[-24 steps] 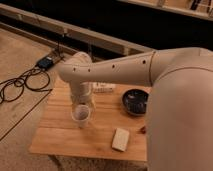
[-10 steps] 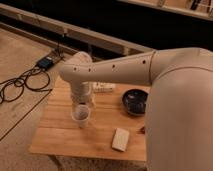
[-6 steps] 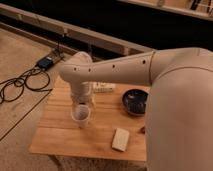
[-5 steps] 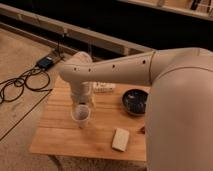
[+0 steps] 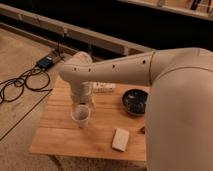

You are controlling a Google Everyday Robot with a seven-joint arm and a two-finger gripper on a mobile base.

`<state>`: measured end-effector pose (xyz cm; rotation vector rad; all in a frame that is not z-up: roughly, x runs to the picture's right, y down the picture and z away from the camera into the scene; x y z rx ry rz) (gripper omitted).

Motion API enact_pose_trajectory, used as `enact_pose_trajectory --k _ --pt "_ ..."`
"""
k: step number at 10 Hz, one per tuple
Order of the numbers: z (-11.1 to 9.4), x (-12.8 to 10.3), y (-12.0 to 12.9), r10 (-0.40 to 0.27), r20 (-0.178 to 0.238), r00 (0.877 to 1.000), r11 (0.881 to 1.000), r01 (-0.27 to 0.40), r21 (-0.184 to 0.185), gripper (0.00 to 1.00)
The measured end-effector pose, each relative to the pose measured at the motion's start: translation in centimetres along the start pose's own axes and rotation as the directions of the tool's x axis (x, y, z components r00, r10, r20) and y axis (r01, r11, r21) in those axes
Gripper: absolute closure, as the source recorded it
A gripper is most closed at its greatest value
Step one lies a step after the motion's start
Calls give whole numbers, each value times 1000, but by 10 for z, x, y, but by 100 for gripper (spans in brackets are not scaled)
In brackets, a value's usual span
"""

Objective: Push the eraser across the table

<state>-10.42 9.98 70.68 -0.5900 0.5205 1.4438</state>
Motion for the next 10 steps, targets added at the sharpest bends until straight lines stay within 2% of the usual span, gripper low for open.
enact_pose_trajectory --k 3,5,6,8,10 --pt "0 0 0 -1 0 1000 1000 1 3 35" --pt "1 -11 -7 -18 23 1000 999 17 27 35" --pt "2 -22 -6 -33 34 999 999 32 38 35" --pt "0 -48 10 -80 54 995 996 77 44 35" --pt "1 -74 27 -134 75 988 991 132 36 35"
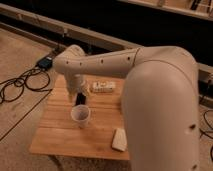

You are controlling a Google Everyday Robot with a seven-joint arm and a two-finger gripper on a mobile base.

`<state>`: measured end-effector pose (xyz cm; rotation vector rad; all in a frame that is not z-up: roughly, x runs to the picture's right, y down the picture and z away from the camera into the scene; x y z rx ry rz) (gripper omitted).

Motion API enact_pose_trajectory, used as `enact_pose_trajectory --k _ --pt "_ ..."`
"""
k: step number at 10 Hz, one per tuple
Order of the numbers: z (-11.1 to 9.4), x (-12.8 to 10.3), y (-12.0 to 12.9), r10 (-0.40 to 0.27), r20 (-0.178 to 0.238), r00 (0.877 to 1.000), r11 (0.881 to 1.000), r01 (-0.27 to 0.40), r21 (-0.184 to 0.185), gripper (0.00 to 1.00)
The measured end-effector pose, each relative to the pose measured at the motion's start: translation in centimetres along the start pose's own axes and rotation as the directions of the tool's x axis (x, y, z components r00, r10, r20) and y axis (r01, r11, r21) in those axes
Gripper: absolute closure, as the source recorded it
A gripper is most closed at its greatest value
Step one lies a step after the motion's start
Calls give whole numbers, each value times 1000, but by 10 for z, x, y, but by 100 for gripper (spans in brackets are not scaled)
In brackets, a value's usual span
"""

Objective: Push the eraser across the table

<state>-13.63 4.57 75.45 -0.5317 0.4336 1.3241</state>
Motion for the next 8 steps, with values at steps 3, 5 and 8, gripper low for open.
enact_pose_trajectory --k 3,5,8 --pt "11 -46 3 -56 34 998 998 56 -17 35" --pt "23 -73 -3 -76 54 996 997 77 -28 35" --pt "46 -100 -7 -102 81 991 993 107 -53 35"
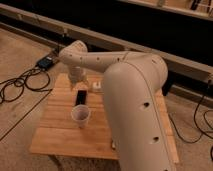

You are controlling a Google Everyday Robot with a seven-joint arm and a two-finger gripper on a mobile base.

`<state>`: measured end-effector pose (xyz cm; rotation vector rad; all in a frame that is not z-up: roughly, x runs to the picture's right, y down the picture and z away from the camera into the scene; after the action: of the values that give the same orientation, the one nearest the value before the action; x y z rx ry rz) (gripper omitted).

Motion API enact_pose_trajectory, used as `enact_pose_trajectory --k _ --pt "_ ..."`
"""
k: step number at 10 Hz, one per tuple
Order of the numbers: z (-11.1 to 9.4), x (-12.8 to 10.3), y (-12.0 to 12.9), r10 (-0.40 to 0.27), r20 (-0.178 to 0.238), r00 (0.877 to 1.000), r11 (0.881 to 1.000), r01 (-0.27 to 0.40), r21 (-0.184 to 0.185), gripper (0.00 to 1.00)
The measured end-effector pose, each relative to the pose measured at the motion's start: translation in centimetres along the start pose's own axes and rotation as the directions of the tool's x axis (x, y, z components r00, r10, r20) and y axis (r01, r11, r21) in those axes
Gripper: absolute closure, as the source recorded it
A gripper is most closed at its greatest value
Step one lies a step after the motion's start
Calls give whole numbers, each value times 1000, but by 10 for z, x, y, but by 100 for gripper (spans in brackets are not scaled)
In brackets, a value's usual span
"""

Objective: Push the eraser across the table

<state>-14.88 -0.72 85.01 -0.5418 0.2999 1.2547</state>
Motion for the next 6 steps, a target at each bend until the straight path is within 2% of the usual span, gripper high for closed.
enact_pose_trajectory --k 6 --pt "59 -11 6 -66 4 998 997 66 -28 35"
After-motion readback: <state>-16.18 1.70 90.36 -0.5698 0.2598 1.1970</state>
